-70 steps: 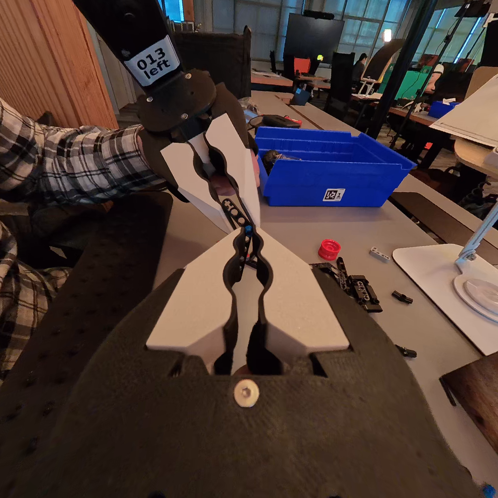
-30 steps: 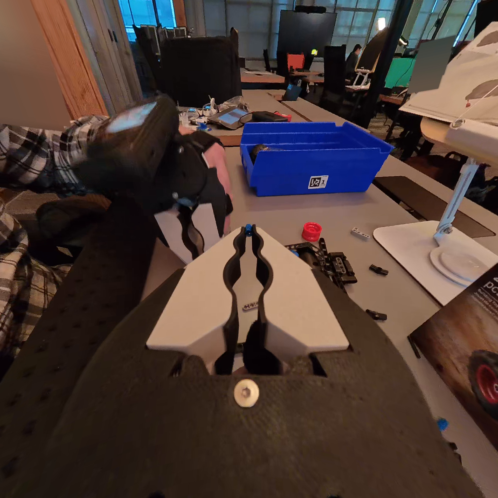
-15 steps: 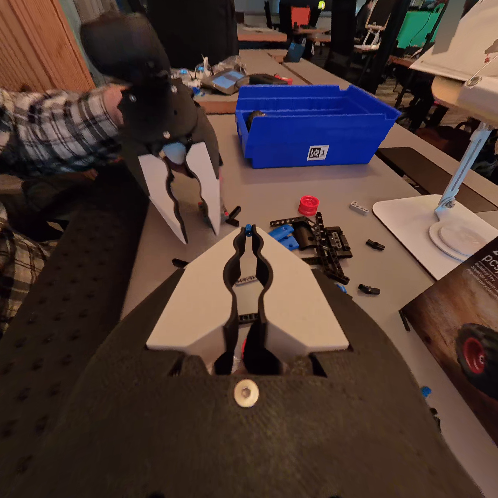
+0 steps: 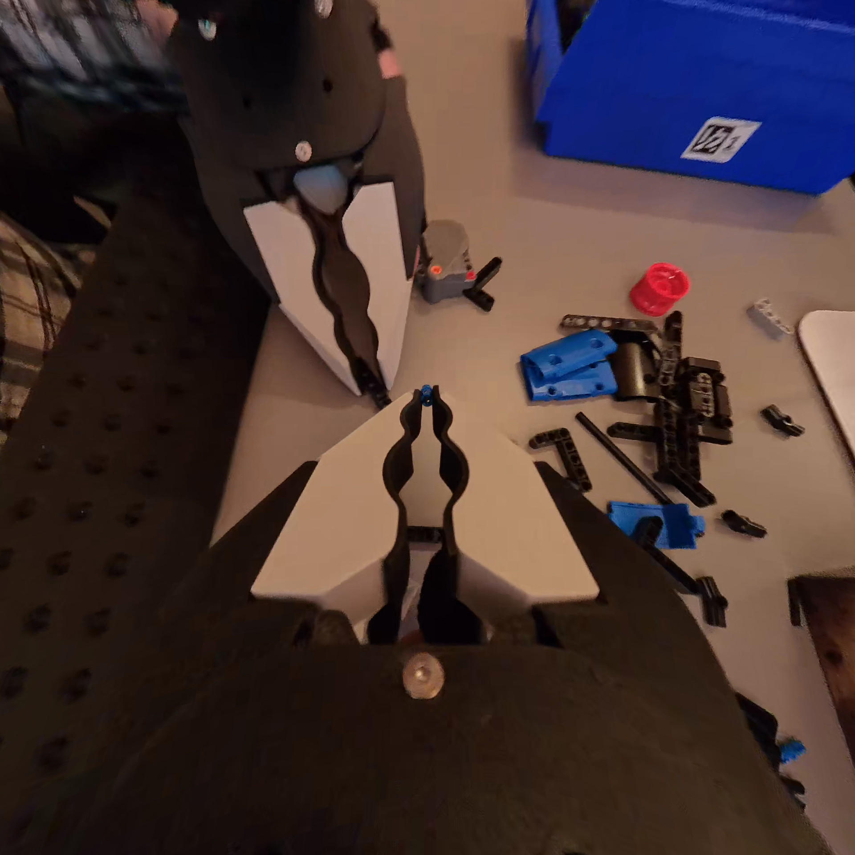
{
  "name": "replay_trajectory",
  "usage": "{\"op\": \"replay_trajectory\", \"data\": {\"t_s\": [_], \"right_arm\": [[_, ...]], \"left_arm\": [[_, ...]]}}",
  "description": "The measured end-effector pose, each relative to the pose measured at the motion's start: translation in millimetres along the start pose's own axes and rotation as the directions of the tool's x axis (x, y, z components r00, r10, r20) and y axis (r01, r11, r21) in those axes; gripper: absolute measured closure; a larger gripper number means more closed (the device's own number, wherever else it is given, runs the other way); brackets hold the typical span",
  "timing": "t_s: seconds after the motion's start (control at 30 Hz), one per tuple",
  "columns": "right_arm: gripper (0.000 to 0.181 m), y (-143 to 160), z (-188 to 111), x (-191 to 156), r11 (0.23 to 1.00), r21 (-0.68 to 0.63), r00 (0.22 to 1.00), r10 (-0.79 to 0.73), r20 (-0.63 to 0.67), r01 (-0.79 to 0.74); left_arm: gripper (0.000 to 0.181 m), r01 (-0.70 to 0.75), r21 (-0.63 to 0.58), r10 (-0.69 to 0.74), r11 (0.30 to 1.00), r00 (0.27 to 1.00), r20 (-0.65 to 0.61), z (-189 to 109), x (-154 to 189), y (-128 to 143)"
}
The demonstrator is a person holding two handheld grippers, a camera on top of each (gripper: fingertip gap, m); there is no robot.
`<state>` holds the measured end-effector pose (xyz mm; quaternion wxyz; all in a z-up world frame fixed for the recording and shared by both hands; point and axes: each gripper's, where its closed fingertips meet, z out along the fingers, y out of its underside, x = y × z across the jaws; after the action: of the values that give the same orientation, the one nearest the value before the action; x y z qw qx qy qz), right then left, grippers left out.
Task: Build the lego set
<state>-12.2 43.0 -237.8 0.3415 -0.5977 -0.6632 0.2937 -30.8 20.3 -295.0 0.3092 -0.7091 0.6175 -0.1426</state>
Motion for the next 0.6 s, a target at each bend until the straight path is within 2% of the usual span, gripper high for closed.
{"op": "replay_trajectory", "data": {"t_s": [0.27, 0.6], "right_arm": [[0.179, 17, 17, -18, 0.963, -0.23, 0.989, -0.124, 0.081, 0.14], [0.179, 32, 24, -25, 0.923, -0.34, 0.98, -0.139, 0.14, 0.179]], "left_arm": [[0.175, -0.02, 0.002, 0.02, 1.0, 1.0, 0.005, 2, -2, -1], [0.175, -0.018, 0.021, 0.018, 1.0, 1.0, -0.007, 2, -1, -2]]}}
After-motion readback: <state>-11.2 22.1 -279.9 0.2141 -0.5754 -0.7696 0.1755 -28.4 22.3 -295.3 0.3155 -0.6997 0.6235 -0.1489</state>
